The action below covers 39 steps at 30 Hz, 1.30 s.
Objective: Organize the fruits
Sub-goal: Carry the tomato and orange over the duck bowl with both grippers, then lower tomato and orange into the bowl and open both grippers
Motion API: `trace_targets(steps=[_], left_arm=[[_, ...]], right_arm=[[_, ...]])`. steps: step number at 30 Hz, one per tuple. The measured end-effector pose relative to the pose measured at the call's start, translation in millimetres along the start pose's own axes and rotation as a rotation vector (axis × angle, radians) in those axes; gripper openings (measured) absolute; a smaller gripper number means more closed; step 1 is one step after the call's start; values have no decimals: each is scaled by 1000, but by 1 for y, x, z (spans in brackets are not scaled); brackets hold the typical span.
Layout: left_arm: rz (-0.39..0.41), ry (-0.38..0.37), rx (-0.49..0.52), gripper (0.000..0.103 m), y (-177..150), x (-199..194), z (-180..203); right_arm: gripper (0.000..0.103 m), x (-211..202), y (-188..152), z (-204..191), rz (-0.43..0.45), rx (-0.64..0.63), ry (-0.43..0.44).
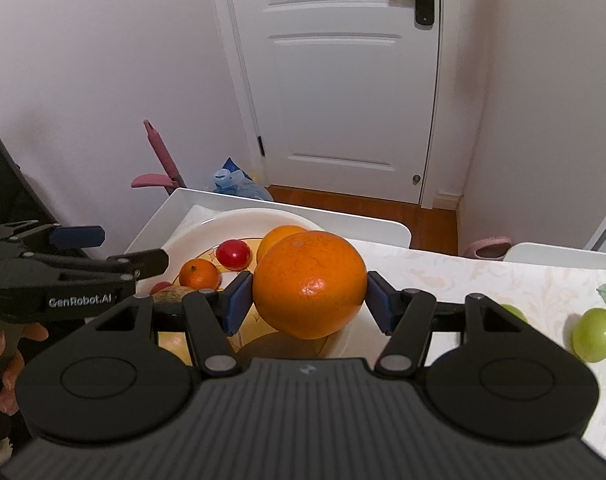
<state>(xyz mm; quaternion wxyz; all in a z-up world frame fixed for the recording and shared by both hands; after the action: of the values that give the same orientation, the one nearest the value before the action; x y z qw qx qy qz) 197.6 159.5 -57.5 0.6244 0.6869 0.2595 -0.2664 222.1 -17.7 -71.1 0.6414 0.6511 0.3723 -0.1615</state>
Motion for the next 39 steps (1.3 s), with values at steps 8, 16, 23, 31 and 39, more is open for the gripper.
trace_targets(steps=[8,16,23,31,39], left_arm=[[12,37,-29,85,-6,-20,-2],[-2,65,-44,86,-21,-32,-5],[-10,68,-45,86,-31,-33,-7],[-7,46,-38,86,-32,-32,-9],[4,19,-33,86,-33,-38,-7]], right_arm=[[75,6,6,-7,-11,-29,49],[75,26,9,-17,-37,-29,101],[75,43,3,-20,-53,-12,120],[94,36,2,-23,12,-4,122],[100,26,4,-25,14,7,90]])
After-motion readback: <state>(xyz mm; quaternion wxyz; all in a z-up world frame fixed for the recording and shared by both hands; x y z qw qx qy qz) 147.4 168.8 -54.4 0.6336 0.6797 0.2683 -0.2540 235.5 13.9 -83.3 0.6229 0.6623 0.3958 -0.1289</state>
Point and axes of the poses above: each gripper's, at about its wrist camera, not at the fingertips, and x roughly the way its jaws point, z to its right, y to its top, the point moved 1 cm from there along x, roughly the way its jaws point, and after that the axes turned 1 degree about y, right-handed, at the moved point
